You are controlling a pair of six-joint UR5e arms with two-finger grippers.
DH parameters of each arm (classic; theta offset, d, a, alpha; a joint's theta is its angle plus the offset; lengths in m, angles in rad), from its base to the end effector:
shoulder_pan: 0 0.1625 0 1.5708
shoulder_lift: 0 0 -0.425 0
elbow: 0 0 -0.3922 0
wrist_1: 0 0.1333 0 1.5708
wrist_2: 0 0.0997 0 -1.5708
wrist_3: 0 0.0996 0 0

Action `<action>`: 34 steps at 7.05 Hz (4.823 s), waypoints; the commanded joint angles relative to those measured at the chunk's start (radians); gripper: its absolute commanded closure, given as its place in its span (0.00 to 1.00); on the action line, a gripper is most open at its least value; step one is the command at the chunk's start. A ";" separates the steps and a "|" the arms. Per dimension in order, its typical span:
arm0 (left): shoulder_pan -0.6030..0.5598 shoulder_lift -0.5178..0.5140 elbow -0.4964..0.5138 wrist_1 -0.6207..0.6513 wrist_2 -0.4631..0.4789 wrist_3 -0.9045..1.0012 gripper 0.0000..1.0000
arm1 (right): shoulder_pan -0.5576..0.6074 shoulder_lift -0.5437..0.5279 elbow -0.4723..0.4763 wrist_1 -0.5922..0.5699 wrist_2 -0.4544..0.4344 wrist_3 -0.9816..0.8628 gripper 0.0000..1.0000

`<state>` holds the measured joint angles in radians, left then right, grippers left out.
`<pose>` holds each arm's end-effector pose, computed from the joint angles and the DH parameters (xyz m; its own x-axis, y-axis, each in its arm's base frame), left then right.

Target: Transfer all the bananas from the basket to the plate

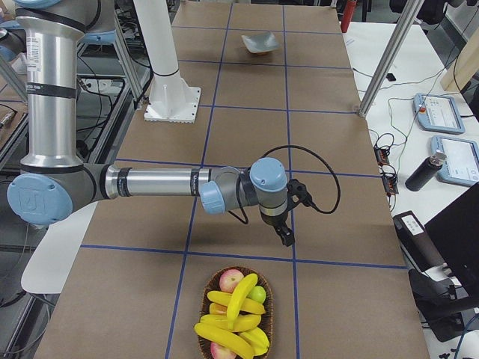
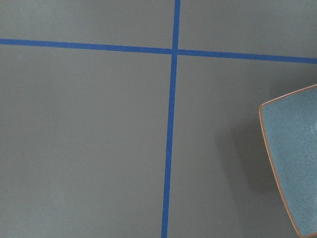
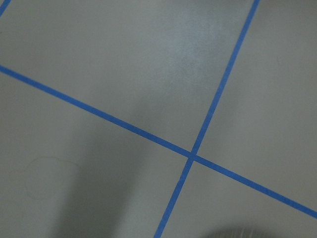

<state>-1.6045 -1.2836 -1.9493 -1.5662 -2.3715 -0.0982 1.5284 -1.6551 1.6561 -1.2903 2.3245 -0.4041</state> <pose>-0.0744 -0.3732 0.5948 0.6913 -0.0591 -0.7202 0.1018 0.9947 0.0161 0.0451 -0.4747 0.6277 0.6464 -0.5804 0.4952 0.3207 0.7956 0.5139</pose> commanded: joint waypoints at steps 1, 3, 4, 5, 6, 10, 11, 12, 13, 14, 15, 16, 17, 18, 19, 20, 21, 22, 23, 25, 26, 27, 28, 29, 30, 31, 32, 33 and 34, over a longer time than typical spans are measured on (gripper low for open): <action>0.000 0.006 0.001 0.000 0.000 0.000 0.00 | 0.009 -0.052 -0.033 0.016 -0.008 -0.212 0.00; 0.000 0.009 0.007 0.003 0.000 0.000 0.00 | 0.021 -0.086 -0.051 0.011 -0.136 -0.416 0.00; 0.000 0.007 0.009 0.005 0.000 0.000 0.00 | 0.021 -0.086 -0.105 0.023 -0.157 -0.468 0.00; 0.000 0.007 0.012 0.003 0.000 0.000 0.00 | 0.021 -0.091 -0.128 0.026 -0.189 -0.522 0.00; 0.000 0.009 0.013 0.005 0.000 0.000 0.00 | 0.021 -0.094 -0.154 0.026 -0.204 -0.527 0.03; 0.000 0.009 0.020 0.003 0.000 0.000 0.00 | 0.019 -0.083 -0.191 0.028 -0.201 -0.518 0.79; 0.000 0.007 0.020 0.003 0.000 0.000 0.00 | 0.019 -0.066 -0.187 0.026 -0.201 -0.521 1.00; 0.000 0.007 0.018 0.003 0.000 0.000 0.00 | 0.019 -0.065 -0.185 0.028 -0.200 -0.522 1.00; 0.000 0.007 0.018 0.002 0.000 0.002 0.00 | 0.019 -0.065 -0.159 0.026 -0.197 -0.522 1.00; 0.000 0.007 0.018 0.002 0.000 0.000 0.00 | 0.021 -0.066 -0.132 0.016 -0.192 -0.522 1.00; 0.000 0.007 0.018 0.000 0.000 0.002 0.00 | 0.021 -0.060 -0.104 -0.012 -0.189 -0.515 1.00; 0.000 0.007 0.018 0.000 -0.002 0.002 0.00 | 0.021 -0.022 -0.052 -0.106 -0.188 -0.498 1.00; 0.000 0.007 0.016 0.000 -0.002 0.002 0.00 | 0.021 0.018 0.014 -0.212 -0.189 -0.469 1.00; 0.000 0.007 0.018 0.002 -0.008 0.002 0.00 | 0.021 0.053 0.052 -0.266 -0.172 -0.413 1.00; 0.000 0.007 0.018 0.002 -0.027 0.000 0.00 | 0.018 0.085 0.056 -0.268 -0.128 -0.333 1.00; 0.000 0.007 0.018 0.002 -0.029 0.002 0.00 | -0.014 0.131 0.054 -0.267 -0.085 -0.233 1.00; 0.000 0.004 0.016 -0.002 -0.029 0.002 0.00 | -0.086 0.183 0.054 -0.258 -0.076 -0.100 1.00; 0.000 -0.008 0.016 -0.003 -0.029 0.000 0.00 | -0.173 0.239 0.053 -0.251 -0.082 0.050 1.00; 0.000 -0.032 0.012 -0.003 -0.029 -0.002 0.00 | -0.247 0.312 0.048 -0.251 -0.085 0.176 1.00; 0.000 -0.089 0.015 -0.079 -0.025 -0.003 0.00 | -0.393 0.427 0.051 -0.187 -0.089 0.478 1.00; 0.000 -0.109 0.023 -0.189 -0.020 -0.005 0.00 | -0.480 0.460 0.050 -0.090 -0.115 0.654 1.00; 0.000 -0.175 0.065 -0.266 -0.026 -0.008 0.00 | -0.570 0.487 0.053 0.012 -0.166 0.847 1.00; 0.000 -0.187 0.067 -0.302 -0.084 -0.005 0.00 | -0.646 0.520 0.053 0.096 -0.213 1.002 1.00; 0.000 -0.190 0.076 -0.393 -0.142 -0.008 0.00 | -0.725 0.565 0.053 0.153 -0.299 1.166 1.00; 0.024 -0.192 0.081 -0.476 -0.152 -0.006 0.00 | -0.805 0.618 0.054 0.173 -0.414 1.285 1.00; 0.097 -0.191 0.081 -0.605 -0.152 -0.102 0.00 | -0.885 0.676 0.053 0.174 -0.538 1.356 1.00; 0.201 -0.209 0.078 -0.676 -0.150 -0.359 0.00 | -0.933 0.708 0.062 0.174 -0.615 1.401 1.00; 0.283 -0.276 0.081 -0.716 -0.146 -0.608 0.00 | -0.976 0.722 0.088 0.174 -0.672 1.435 1.00; 0.297 -0.369 0.078 -0.713 -0.152 -0.844 0.00 | -1.005 0.730 0.115 0.177 -0.710 1.443 1.00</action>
<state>-1.3566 -1.5609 -1.8700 -2.2563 -2.5201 -0.6606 0.5663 -0.9407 1.7423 -1.1164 1.6729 1.0140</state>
